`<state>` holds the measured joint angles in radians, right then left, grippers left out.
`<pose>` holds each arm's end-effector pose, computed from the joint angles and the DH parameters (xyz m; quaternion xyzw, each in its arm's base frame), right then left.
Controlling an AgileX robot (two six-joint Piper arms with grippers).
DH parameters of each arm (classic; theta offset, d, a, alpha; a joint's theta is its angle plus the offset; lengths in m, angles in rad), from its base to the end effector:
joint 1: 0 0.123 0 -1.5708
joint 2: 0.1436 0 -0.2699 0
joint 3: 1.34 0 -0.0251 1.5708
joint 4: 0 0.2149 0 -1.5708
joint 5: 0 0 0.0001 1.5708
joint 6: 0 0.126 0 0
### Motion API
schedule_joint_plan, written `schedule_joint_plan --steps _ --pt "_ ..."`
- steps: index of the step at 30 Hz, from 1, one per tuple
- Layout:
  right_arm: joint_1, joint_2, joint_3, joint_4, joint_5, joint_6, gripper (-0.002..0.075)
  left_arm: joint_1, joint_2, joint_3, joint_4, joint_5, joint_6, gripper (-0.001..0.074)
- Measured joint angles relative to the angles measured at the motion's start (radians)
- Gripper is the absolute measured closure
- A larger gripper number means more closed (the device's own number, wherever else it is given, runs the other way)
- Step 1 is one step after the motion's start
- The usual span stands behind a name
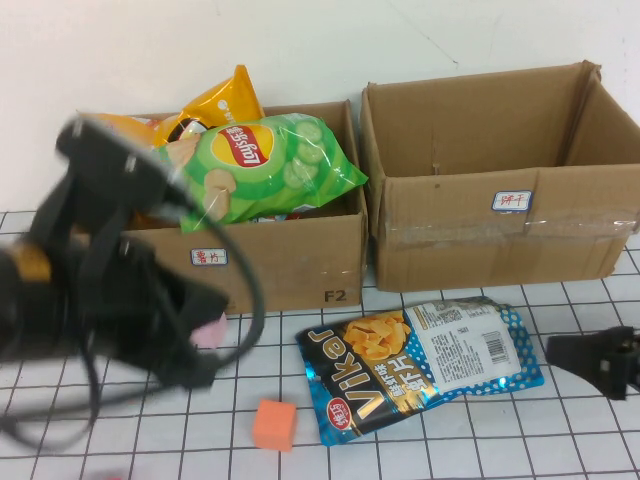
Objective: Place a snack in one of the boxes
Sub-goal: Pick up the potato chip
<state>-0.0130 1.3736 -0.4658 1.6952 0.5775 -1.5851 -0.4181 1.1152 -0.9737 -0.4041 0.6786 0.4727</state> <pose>0.2295 0.0654 0.1811 -0.0493 0.8837 0.2812 0.3709 0.1948 -0.1206 0.3153 0.3030 0.8470 -0.1677 0.4032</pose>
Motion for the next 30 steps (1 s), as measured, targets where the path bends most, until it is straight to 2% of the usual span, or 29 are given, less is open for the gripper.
schedule_joint_plan --steps 8,15,23,30 --pt "0.0 0.283 -0.162 0.012 0.075 -0.066 0.0272 0.0 -0.108 0.192 -0.039 -0.079 0.01 0.0736" --pt "0.0 0.443 -0.26 0.014 0.112 -0.125 0.0272 0.0 -0.119 0.202 -0.043 -0.049 0.02 0.0736" --pt "0.0 0.503 -0.283 0.018 0.069 -0.178 0.0272 0.0 -0.119 0.202 -0.045 -0.012 0.046 0.0736" --pt "0.0 0.578 -0.285 0.018 0.248 -0.223 0.0277 0.0 -0.119 0.202 -0.052 -0.012 0.048 0.0736"
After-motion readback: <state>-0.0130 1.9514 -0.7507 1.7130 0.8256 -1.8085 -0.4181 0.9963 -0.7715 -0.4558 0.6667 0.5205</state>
